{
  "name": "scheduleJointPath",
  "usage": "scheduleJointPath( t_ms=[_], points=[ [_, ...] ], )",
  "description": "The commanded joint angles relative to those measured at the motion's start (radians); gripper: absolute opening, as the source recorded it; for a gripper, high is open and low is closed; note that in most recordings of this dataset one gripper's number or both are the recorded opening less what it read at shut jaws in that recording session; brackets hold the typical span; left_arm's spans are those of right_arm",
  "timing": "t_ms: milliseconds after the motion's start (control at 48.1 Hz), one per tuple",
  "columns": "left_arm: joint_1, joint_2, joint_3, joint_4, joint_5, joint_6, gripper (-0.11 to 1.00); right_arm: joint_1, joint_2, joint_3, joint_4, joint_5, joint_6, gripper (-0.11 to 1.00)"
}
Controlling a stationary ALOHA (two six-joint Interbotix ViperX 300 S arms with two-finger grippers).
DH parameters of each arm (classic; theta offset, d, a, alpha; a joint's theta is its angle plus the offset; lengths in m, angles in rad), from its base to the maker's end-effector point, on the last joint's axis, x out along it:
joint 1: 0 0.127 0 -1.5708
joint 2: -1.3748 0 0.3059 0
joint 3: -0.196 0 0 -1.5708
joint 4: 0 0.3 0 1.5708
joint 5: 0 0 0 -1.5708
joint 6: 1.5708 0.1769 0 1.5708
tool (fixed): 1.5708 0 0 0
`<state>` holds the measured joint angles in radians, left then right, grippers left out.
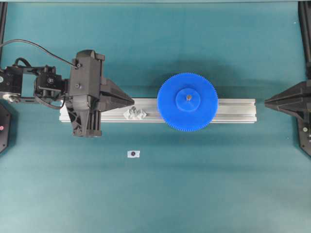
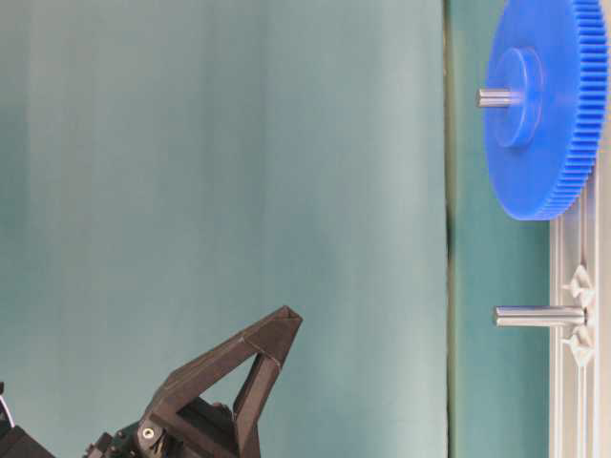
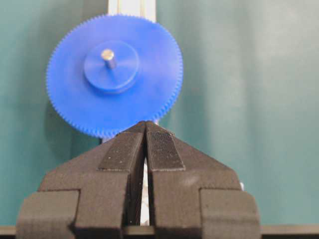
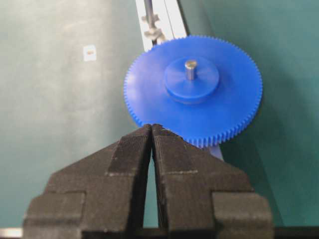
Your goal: Insert the large gear onto the shaft.
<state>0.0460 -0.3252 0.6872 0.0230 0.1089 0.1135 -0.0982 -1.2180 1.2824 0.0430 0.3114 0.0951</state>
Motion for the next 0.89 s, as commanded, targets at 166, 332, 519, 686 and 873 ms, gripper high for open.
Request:
scheduleJointPath(
  t_ms=[166,332,519,686,873],
  points=[
    [-0.008,-0.008,-0.014,0.000,-0.011,0.002,0.01,-0.003,0.003,0.003,0.000,-0.038,0.003,0.12],
    [-0.011,-0.006,-0.014,0.000,-0.011,0.002,0.01,-0.003,-0.006,0.003,0.000,-0.043,0.003,0.12],
    [-0.020,-0.005,-0.015,0.000,-0.011,0.002,0.01,-0.003,-0.006,0.002,0.000,-0.044,0.005,0.12],
    [-0.020,-0.005,-0.017,0.000,-0.011,-0.005,0.01,-0.003,-0.008,0.000,0.000,-0.044,0.005,0.12],
    [-0.020,-0.003,-0.023,0.000,-0.012,0.002,0.01,-0.003,-0.008,-0.002,-0.002,-0.043,0.005,0.12]
  ],
)
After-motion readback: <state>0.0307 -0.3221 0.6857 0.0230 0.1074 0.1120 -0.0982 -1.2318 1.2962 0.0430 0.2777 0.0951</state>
